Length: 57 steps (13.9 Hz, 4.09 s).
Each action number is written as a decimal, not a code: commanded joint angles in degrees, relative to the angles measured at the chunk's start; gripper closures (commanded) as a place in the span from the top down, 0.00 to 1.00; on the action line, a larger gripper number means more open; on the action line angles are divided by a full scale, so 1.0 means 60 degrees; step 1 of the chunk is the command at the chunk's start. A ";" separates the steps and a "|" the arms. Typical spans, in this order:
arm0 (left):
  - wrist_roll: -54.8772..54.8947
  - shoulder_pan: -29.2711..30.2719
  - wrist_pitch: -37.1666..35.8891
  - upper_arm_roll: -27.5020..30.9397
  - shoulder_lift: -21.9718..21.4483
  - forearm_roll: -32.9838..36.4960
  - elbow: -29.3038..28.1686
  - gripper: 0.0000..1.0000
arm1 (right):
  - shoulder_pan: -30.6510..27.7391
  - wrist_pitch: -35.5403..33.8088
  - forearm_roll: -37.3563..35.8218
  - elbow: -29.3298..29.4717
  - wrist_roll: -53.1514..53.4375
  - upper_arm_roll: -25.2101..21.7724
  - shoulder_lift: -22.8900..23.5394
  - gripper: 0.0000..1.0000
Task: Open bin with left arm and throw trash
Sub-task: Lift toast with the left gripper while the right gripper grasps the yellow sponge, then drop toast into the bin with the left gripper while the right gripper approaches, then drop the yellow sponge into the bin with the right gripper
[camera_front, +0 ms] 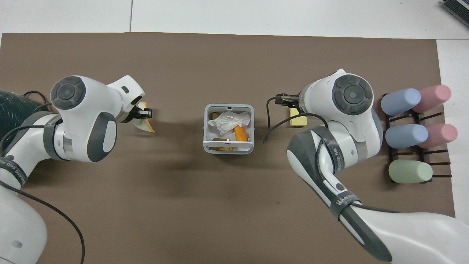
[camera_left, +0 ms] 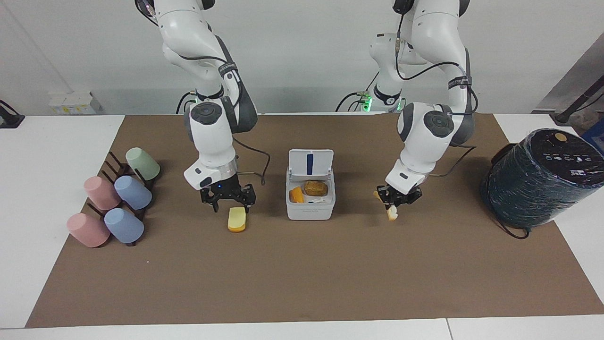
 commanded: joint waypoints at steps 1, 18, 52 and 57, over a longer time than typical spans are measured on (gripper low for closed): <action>-0.1291 -0.0702 -0.1425 0.0128 0.0228 0.0104 0.1316 0.00 | -0.0266 0.0742 -0.0119 -0.0673 -0.0600 0.0152 -0.0058 1.00; -0.4767 -0.2990 -0.1078 0.0054 0.0198 -0.0013 0.1597 0.84 | -0.0105 0.1549 -0.0105 -0.0806 -0.0308 0.0152 0.0587 0.00; 0.1400 0.1536 -0.5052 0.0084 -0.2246 0.0705 0.2422 1.00 | 0.3103 -0.0824 0.0643 0.1948 0.6504 0.0270 0.0147 1.00; 0.1605 0.1624 -0.4785 0.0098 -0.2292 0.0661 0.2096 1.00 | 0.3236 -0.0941 0.0584 0.1963 0.6388 0.0328 0.0103 1.00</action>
